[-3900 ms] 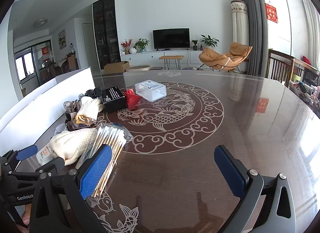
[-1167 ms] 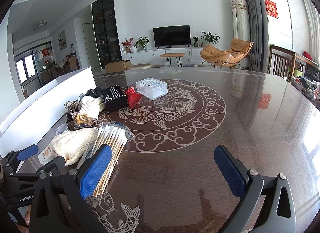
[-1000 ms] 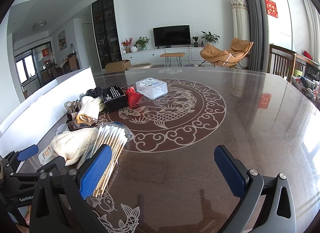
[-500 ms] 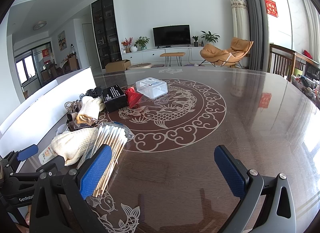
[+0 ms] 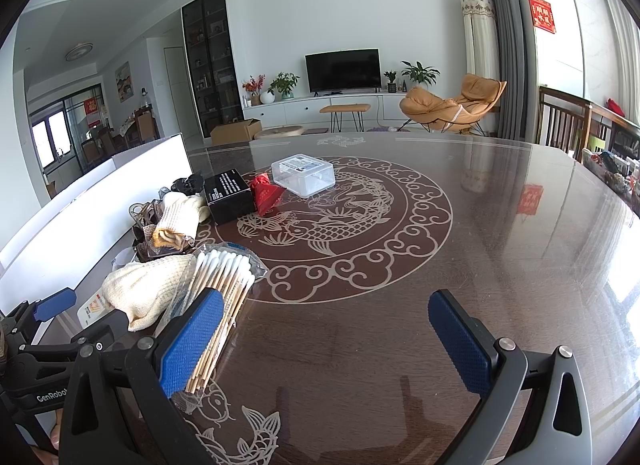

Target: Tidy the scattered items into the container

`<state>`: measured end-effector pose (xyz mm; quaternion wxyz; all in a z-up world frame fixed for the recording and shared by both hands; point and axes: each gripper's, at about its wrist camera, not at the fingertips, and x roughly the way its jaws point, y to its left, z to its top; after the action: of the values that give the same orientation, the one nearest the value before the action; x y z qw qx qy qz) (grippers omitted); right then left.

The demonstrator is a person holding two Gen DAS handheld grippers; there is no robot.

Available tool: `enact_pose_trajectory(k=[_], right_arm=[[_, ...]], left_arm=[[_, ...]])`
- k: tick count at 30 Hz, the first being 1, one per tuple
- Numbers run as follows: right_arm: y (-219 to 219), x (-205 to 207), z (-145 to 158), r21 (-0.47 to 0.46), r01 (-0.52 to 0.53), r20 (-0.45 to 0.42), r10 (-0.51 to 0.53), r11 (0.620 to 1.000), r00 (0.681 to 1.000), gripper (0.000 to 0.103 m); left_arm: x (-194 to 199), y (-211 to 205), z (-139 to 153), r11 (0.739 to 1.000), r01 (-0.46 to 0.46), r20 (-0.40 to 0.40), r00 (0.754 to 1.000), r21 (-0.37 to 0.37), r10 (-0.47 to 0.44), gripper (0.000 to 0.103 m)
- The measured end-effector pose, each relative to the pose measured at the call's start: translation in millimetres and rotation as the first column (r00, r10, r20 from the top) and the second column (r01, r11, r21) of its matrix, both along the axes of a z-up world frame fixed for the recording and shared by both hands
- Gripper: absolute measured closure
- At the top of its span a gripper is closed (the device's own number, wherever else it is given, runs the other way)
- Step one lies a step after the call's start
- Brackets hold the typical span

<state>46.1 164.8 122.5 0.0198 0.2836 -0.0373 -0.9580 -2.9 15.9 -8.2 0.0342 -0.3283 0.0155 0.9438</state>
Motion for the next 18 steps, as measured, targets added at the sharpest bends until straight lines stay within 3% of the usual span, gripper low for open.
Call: enact_pose_trajectory(k=[18], right_arm=[[1.0, -0.1, 0.0, -0.003, 0.000, 0.000, 0.000, 1.000, 1.000, 0.001]], left_arm=[[0.9, 0.6, 3.4, 1.000, 0.000, -0.009, 1.000, 0.002, 0.000, 0.000]])
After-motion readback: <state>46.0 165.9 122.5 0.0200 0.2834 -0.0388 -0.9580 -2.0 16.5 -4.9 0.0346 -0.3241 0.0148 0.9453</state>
